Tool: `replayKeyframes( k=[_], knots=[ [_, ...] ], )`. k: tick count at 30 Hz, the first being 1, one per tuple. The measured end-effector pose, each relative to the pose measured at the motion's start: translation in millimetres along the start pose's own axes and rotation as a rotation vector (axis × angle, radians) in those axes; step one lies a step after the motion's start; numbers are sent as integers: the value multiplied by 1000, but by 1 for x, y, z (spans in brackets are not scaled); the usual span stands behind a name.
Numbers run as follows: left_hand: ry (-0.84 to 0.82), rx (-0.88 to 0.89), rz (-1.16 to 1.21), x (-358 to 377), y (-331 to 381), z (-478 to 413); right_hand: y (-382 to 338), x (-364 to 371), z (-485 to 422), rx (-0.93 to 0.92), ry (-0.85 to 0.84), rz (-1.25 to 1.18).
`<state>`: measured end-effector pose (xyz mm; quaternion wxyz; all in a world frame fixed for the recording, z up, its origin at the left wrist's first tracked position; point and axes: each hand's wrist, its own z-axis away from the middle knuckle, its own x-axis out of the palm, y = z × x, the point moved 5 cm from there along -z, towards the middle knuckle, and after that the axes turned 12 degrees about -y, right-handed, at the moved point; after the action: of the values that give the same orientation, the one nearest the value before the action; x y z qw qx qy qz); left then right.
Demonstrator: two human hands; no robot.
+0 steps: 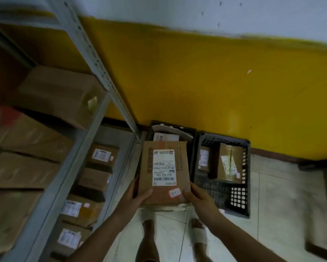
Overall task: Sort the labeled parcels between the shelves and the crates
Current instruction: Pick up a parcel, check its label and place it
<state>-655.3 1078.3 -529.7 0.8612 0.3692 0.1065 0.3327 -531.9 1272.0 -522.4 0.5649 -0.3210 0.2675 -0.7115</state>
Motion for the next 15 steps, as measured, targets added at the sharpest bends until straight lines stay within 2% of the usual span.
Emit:
replayKeyframes(
  k=[6, 9, 11, 15],
  knots=[
    [-236, -169, -192, -51, -50, -132, 38, -18, -115, 84, 80, 99],
    [-295, -249, -230, -64, -85, -197, 70, -45, -182, 128, 129, 176],
    [-288, -324, -172, -68, -115, -237, 99, -63, -227, 169, 142, 240],
    [-210, -506, 170, -64, -177, -287, 139, -83, -288, 276, 49, 459]
  ],
)
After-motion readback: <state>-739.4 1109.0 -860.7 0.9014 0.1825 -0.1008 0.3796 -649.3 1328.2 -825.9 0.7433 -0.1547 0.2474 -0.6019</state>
